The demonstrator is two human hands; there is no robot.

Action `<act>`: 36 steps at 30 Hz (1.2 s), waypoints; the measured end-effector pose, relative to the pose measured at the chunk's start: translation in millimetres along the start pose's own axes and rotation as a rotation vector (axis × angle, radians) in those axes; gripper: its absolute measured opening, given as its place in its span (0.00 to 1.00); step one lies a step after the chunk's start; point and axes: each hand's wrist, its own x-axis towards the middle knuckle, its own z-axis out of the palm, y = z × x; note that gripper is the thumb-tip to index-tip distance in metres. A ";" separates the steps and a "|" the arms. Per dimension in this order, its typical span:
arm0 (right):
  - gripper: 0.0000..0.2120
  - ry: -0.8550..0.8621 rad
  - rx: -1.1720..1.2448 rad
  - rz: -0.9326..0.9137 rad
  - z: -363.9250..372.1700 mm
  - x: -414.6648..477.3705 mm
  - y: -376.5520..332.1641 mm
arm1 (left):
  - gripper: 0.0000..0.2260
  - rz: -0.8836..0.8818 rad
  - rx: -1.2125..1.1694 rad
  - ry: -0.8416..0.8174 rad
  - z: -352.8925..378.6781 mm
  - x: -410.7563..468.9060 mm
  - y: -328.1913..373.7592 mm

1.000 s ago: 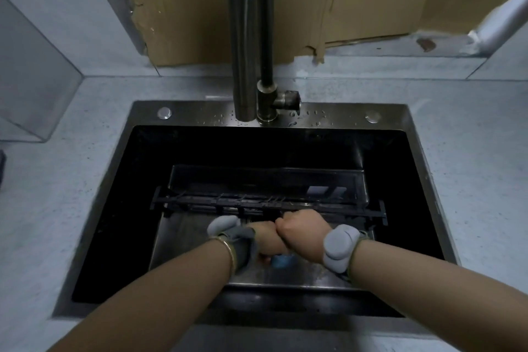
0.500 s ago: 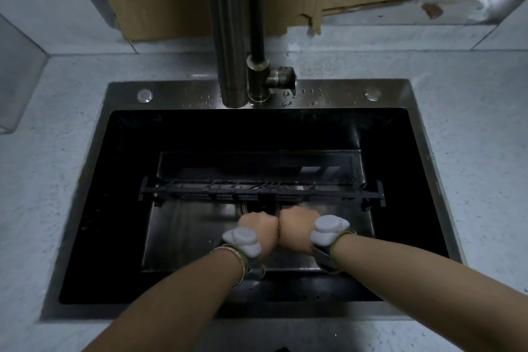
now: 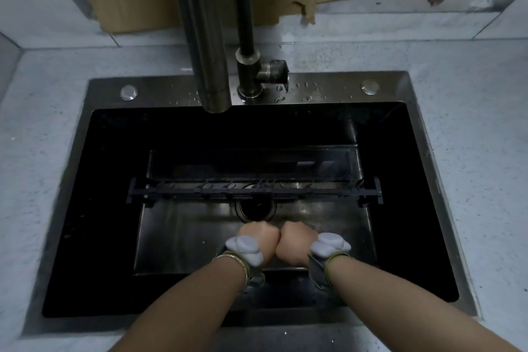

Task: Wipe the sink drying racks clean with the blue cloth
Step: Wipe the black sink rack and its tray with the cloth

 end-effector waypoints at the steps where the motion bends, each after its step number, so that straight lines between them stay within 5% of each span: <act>1: 0.12 0.038 -0.003 0.004 -1.1 3.5 2.9 | 0.15 -0.009 -0.002 0.018 -0.8 5.2 1.7; 10: 0.08 0.191 0.101 -0.100 -4.2 29.9 6.9 | 0.12 -0.002 -0.005 0.130 -9.0 29.4 -15.2; 14: 0.09 0.190 -0.113 -0.054 -0.9 32.6 6.2 | 0.13 -0.059 -0.026 0.028 -3.2 35.2 -12.2; 22: 0.11 0.139 -0.045 0.027 5.5 33.7 4.9 | 0.16 -0.148 -0.070 -0.064 -3.1 33.9 -7.1; 26: 0.11 0.140 -0.033 0.003 2.8 36.1 7.5 | 0.14 -0.085 -0.051 -0.074 -6.7 32.8 -9.6; 29: 0.11 0.247 -0.041 -0.036 -4.7 38.8 9.0 | 0.11 0.077 0.020 0.091 -15.8 24.9 -14.1; 32: 0.17 0.458 -0.047 -0.089 -14.5 49.6 12.1 | 0.22 0.112 0.060 0.283 -22.5 32.5 -22.4; 36: 0.22 0.511 -0.142 -0.122 -24.1 62.8 9.8 | 0.35 -0.043 0.086 0.270 -22.2 49.0 -45.9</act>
